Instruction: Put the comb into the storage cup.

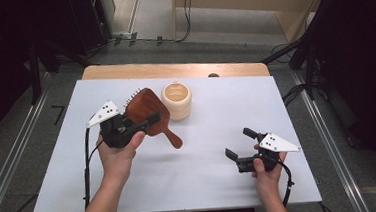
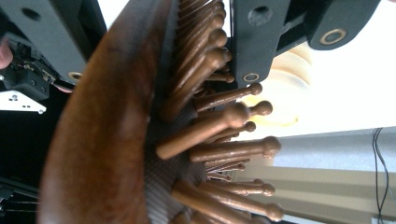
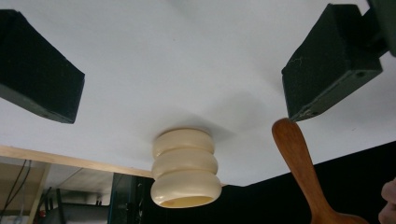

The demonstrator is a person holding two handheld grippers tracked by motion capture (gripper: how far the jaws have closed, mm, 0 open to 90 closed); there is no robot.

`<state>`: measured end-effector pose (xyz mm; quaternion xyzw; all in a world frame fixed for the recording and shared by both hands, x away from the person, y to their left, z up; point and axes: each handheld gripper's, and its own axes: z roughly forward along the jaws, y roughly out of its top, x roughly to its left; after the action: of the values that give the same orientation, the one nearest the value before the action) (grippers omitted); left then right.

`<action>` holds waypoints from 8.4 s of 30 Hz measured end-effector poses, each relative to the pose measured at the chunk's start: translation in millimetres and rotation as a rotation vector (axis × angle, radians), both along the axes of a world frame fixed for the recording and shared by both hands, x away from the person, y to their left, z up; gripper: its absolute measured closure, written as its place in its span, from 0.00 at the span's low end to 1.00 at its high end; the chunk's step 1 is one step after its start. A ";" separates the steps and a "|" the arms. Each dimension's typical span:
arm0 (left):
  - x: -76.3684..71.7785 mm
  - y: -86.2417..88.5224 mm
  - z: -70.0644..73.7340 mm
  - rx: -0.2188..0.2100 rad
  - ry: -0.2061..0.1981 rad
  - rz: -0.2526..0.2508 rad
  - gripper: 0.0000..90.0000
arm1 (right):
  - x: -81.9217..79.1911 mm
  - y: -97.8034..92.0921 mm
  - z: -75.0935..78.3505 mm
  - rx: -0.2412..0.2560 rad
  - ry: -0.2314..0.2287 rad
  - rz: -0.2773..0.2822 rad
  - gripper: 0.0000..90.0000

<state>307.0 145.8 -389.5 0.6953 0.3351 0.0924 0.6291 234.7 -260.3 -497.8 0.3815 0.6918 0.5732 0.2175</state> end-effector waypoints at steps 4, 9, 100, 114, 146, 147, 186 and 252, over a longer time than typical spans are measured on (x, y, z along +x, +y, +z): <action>1.6 2.2 2.7 -0.003 -0.003 0.005 0.67 | -5.3 -10.3 -1.9 -0.002 0.006 -0.018 0.00; 3.3 3.7 5.0 -0.006 -0.007 0.011 0.67 | -12.2 -21.1 -4.2 -0.006 0.011 -0.034 0.00; 64.4 3.8 63.5 -0.033 -0.054 0.078 0.67 | -34.9 -68.4 -14.1 -0.015 0.021 -0.110 0.00; 82.4 -0.7 62.3 -0.033 -0.051 0.097 0.67 | -34.4 -68.3 -14.8 -0.013 0.023 -0.109 0.00; 113.8 -10.5 46.0 -0.040 -0.039 0.163 0.67 | -34.6 -69.1 -15.5 -0.006 0.026 -0.109 0.00; 114.6 -10.8 45.3 -0.039 -0.040 0.164 0.67 | -34.5 -69.1 -15.5 -0.005 0.026 -0.109 0.00; 125.9 -37.9 6.8 0.016 -0.006 0.216 0.66 | -32.9 -69.4 -16.1 0.001 0.024 -0.103 0.00; 140.6 -48.3 -40.2 0.028 0.102 0.242 0.52 | -31.4 -68.5 -17.2 -0.005 0.022 -0.103 0.00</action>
<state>447.7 97.5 -429.7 0.6624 0.4468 0.1369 0.5855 203.3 -328.8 -515.0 0.4224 0.6749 0.5554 0.2400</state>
